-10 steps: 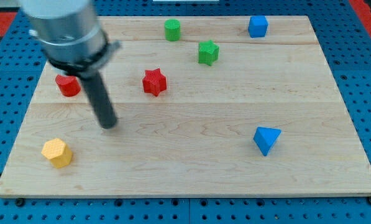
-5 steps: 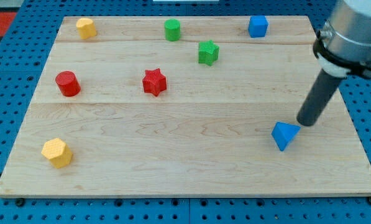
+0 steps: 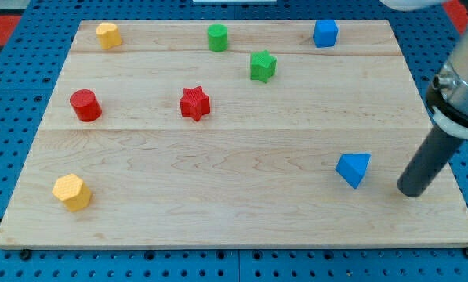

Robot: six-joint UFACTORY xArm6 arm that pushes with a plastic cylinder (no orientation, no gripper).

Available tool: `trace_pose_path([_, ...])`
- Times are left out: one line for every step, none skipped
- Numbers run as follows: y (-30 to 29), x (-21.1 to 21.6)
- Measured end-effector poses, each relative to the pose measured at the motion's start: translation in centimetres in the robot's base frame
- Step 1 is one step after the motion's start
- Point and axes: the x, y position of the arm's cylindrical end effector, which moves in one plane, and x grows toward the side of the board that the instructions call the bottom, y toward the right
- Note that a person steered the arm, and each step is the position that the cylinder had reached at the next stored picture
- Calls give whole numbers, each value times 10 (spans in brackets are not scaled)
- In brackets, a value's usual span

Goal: Move the blue triangle to the vertical bottom side of the blue cube

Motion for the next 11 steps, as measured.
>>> trace_pose_path([-26, -10])
trace_pose_path([-37, -32])
trace_pose_path([-28, -36])
trace_pose_path([-48, -8])
trace_pose_path([-106, -55])
trace_pose_path([-104, -81])
trace_pose_path([-79, -82])
trace_pose_path([-83, -93])
trace_pose_path([-71, -143])
trace_pose_path([-56, -150])
trace_pose_path([-70, -125])
